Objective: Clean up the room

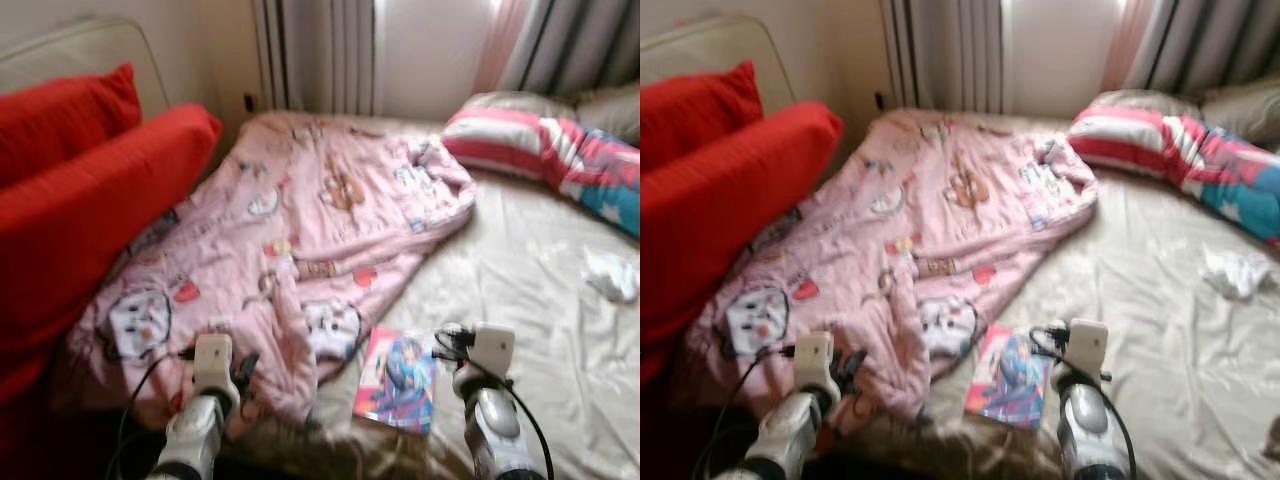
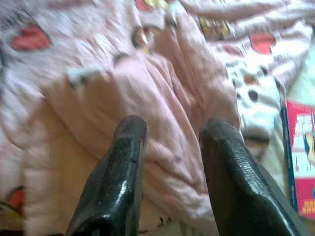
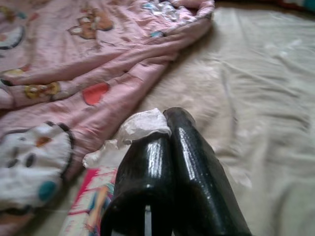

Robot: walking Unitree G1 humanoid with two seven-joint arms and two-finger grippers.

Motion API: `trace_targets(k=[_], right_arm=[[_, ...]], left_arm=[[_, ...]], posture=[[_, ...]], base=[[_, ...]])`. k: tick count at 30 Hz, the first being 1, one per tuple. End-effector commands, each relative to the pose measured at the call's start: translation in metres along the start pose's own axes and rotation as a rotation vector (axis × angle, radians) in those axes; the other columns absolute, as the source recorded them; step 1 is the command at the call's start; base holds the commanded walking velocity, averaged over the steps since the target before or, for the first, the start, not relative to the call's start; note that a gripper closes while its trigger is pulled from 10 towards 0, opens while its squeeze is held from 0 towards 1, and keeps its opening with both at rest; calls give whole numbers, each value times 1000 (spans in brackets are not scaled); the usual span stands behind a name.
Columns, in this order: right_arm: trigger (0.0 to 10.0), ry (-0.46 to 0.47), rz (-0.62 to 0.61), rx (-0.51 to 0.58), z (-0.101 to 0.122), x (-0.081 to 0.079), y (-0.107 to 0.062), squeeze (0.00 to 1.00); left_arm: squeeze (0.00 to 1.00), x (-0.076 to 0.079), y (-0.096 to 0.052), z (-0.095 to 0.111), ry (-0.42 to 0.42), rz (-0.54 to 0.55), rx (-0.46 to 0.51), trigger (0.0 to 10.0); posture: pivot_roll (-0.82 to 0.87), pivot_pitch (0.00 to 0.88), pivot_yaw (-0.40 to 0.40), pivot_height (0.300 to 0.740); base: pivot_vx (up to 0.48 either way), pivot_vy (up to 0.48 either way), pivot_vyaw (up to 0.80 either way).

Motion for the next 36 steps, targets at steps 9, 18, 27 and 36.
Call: trace_targets(k=[9,18,27,36], right_arm=[[10000,-17,-62,-180,-41,15,-19,0],[10000,-47,-124,-329,-71,36,-40,0],[10000,-54,-170,-412,-85,59,-56,0],[10000,-57,-171,-435,-87,56,-55,0]], left_arm=[[0,-8,-5,-10,2,18,-31,10000],[0,-24,-16,-31,-4,81,-131,10000],[0,-36,-34,-59,-15,130,-251,10000],[0,-27,-51,-90,-28,127,-376,10000]], posture=[[-52,13,6,725],[-51,15,3,725],[-49,13,3,725],[-49,15,6,725]], base=[[0,0,0],[0,0,0],[0,0,0],[0,0,0]])
Point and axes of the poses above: a point about 5 cm out from each wrist's last joint towards the gripper, its own y axis pointing out of the wrist towards the gripper, its own z axis along the axis of the wrist's last joint, x = y × z, the point moved 2 cm from there along y, pointing out of the wrist towards the gripper, and after that the axes turned 8 degrees about y, right-handed, at the moved point
